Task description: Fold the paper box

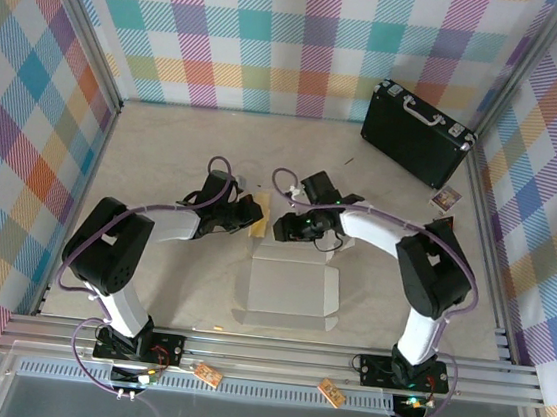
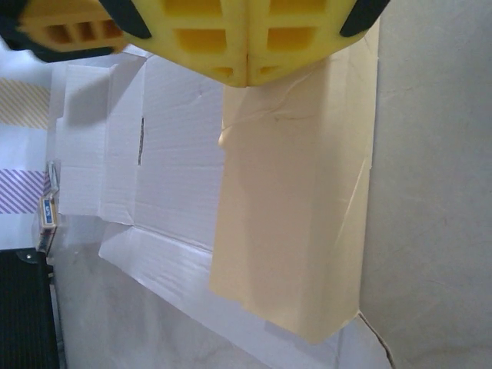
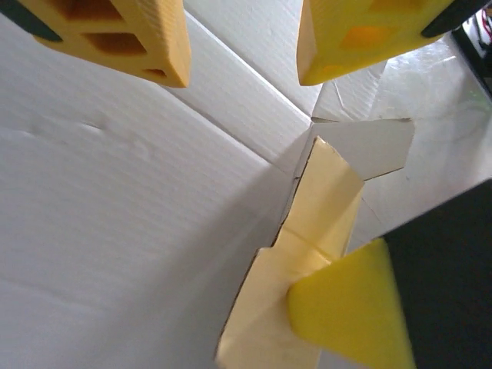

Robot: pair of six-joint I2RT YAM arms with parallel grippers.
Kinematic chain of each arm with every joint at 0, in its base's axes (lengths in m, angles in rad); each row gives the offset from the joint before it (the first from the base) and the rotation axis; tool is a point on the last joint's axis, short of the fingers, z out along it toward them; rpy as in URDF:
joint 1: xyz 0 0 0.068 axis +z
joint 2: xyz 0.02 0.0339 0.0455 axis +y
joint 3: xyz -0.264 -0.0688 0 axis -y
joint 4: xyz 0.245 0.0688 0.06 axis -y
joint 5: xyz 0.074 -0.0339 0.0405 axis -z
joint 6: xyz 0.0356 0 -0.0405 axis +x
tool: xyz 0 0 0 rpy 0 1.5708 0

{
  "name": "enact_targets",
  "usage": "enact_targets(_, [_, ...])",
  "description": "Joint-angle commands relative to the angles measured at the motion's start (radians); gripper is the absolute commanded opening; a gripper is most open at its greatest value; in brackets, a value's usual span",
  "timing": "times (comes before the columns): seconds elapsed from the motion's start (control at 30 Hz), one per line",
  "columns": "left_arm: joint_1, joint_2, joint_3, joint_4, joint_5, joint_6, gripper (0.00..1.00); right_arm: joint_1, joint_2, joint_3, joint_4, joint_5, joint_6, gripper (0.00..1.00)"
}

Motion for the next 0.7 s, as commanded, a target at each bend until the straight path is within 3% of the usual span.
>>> enact_targets(0.0, [-0.011, -0.023, 0.0, -0.11, -0.017, 0.03, 0.05, -0.057, -0.017, -0.026, -0.021, -0.01, 0.022, 0.39])
enact_targets(0.17, [-0.01, -0.086, 0.03, -0.164, 0.014, 0.051, 0.05, -0.064, 0.061, 0.009, -0.116, 0.108, 0.011, 0.34])
enact_targets(0.27, [-0.005, -0.168, 0.081, -0.276, 0.008, 0.096, 0.07, -0.074, 0.105, 0.027, -0.133, 0.117, 0.012, 0.29])
enact_targets(0.43, [0.019, -0.328, 0.105, -0.5, -0.201, 0.119, 0.09, -0.078, 0.149, 0.042, -0.151, 0.123, 0.013, 0.25])
enact_targets(0.53, [0.055, -0.35, 0.079, -0.675, -0.371, 0.039, 0.01, -0.08, 0.163, 0.044, -0.15, 0.118, 0.011, 0.24])
enact_targets(0.67, [0.127, -0.286, -0.02, -0.59, -0.285, 0.002, 0.0, -0.08, 0.172, 0.047, -0.148, 0.111, 0.006, 0.23])
